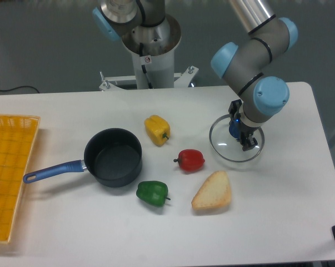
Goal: Place the lid on the table
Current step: 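Lower the held glass lid onto the open table beside the bread, then hold the lid flat on the table with the gripper on its knob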
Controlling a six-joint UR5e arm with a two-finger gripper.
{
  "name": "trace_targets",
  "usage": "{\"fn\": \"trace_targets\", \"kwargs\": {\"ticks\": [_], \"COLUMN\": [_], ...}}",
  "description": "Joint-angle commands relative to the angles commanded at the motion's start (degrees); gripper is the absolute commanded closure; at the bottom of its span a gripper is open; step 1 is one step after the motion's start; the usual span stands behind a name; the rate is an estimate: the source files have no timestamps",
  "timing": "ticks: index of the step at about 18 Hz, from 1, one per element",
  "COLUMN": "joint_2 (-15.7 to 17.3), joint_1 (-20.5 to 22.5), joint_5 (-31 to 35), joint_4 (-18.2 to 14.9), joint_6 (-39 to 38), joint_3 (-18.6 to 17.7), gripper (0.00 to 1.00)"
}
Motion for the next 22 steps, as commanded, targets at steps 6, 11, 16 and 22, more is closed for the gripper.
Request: {"fn": "trace_targets", "kwargs": {"ticks": [6,11,16,22], "joint_2": [-0.79,-1.76,-2.29,-2.73], "joint_1": [0.0,0.0,0.0,-0.09], "joint_5": [0.0,0.35,0.35,0.26], "joint_4": [1.06,2.55,2.91,2.99], "joint_6": [-0.09,0.0,0.0,-0.09], "joint_3": [-0.18,-0.09,-0.09,-0.18], "gripper": [0.53,0.52,0.52,0.52]}}
